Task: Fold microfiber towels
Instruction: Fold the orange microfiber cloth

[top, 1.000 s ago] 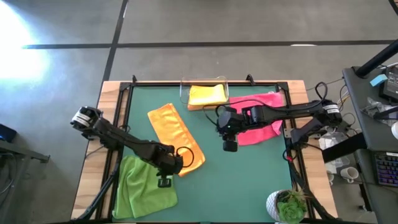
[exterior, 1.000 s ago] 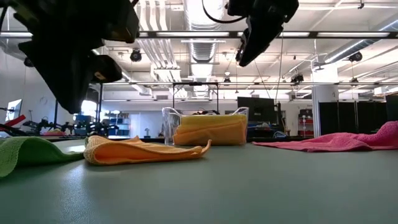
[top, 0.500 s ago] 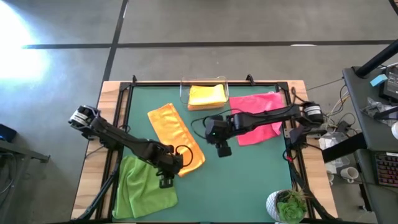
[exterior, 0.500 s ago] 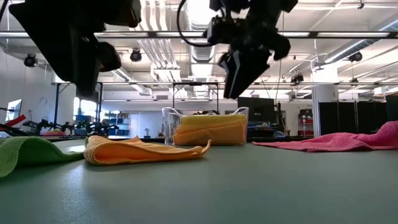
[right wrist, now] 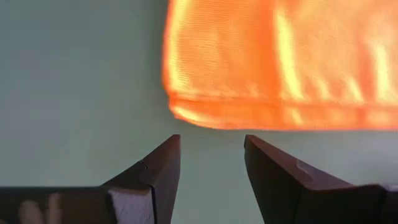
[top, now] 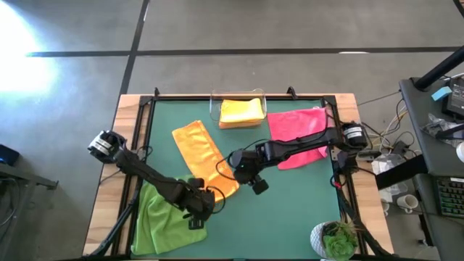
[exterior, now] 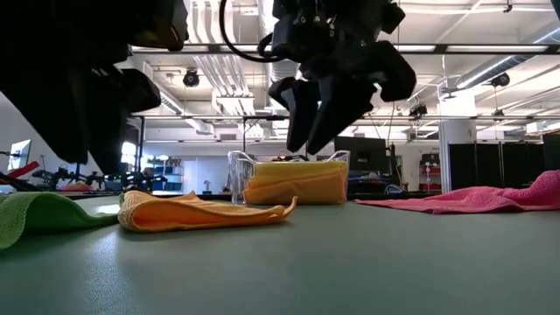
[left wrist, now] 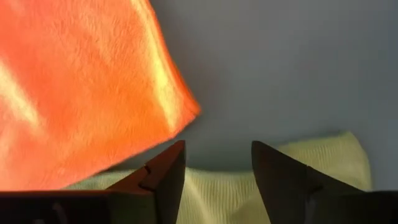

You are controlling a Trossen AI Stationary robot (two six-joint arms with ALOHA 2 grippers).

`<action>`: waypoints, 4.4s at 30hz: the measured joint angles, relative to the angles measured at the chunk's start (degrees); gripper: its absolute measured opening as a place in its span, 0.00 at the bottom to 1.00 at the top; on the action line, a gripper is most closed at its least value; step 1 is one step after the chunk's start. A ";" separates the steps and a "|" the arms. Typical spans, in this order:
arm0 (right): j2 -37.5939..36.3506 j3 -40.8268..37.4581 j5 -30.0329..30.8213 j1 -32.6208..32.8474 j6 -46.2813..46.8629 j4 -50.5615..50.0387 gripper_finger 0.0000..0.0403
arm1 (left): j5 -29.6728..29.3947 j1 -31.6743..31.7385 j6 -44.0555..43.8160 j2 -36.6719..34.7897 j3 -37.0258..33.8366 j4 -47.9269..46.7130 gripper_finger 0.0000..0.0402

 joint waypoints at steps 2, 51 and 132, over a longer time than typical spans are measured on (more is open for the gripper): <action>0.88 0.00 -0.99 0.55 -2.15 0.50 0.42 | -1.63 -0.34 -0.06 1.19 0.02 1.55 0.42; 10.71 14.78 1.17 2.23 3.77 -19.17 0.02 | -11.49 0.57 -11.94 7.59 6.34 4.61 0.00; 6.18 17.87 17.30 -10.00 13.73 -13.30 0.22 | -16.82 18.71 -20.39 5.91 14.80 -46.50 0.34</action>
